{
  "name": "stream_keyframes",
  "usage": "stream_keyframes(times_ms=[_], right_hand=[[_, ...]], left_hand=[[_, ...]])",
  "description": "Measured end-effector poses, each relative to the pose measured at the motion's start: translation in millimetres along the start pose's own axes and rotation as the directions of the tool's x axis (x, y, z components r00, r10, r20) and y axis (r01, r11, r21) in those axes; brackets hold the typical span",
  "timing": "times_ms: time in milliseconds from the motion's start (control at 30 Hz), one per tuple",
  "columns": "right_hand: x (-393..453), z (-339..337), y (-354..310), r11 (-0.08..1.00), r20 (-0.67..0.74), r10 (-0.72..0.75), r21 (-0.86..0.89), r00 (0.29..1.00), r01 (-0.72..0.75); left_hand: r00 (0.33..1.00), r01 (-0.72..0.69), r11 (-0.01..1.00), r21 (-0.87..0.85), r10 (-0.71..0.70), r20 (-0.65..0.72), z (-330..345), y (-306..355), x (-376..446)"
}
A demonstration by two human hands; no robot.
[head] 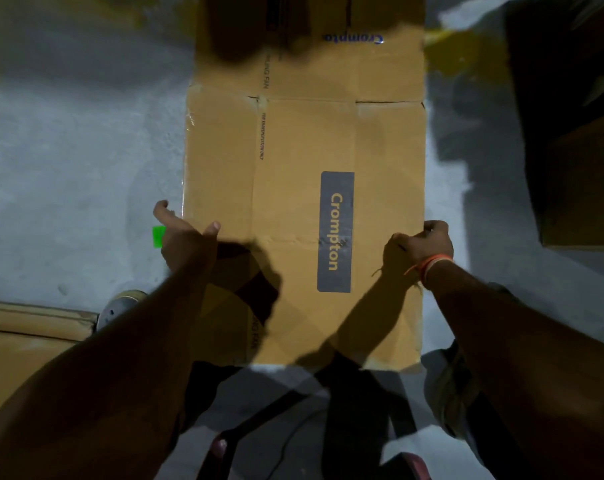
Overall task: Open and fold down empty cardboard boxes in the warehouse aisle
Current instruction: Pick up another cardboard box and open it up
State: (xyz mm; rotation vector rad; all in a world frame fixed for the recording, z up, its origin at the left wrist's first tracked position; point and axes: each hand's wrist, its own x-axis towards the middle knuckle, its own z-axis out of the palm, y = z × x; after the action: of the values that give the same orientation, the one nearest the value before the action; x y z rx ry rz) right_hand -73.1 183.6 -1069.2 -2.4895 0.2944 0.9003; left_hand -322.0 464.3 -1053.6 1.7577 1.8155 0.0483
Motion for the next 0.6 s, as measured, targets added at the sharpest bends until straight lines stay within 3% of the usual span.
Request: stream_keyframes(times_ms=[67,200,367,600], right_hand=[[-4.1,-7.6,-5.8,1.0,0.057,0.012,0.001,0.998,-0.012],[-25.6,-16.4,-13.6,1.0,0.134,-0.017,0.003,0.991,0.017],[-66.1,-17.1,-24.7,0.977,0.02,-0.187,-0.096,0.982,0.188],[-127.6,-25.6,-75.1,0.913,-0.11,-0.404,-0.116,0.908,0.392]], left_hand=[[0.997,0.022,1.0,0.0,-0.022,0.077,-13.3,-2.7,9.7],[0.966,-0.064,0.997,-0.05,0.074,0.249,-32.3,-2.2,12.5],[0.954,-0.231,0.972,-0.048,0.236,0.187,-46.7,12.9,-12.7],[0.951,-0.275,0.951,-0.141,0.29,0.107,-130.8,47.3,-8.0]])
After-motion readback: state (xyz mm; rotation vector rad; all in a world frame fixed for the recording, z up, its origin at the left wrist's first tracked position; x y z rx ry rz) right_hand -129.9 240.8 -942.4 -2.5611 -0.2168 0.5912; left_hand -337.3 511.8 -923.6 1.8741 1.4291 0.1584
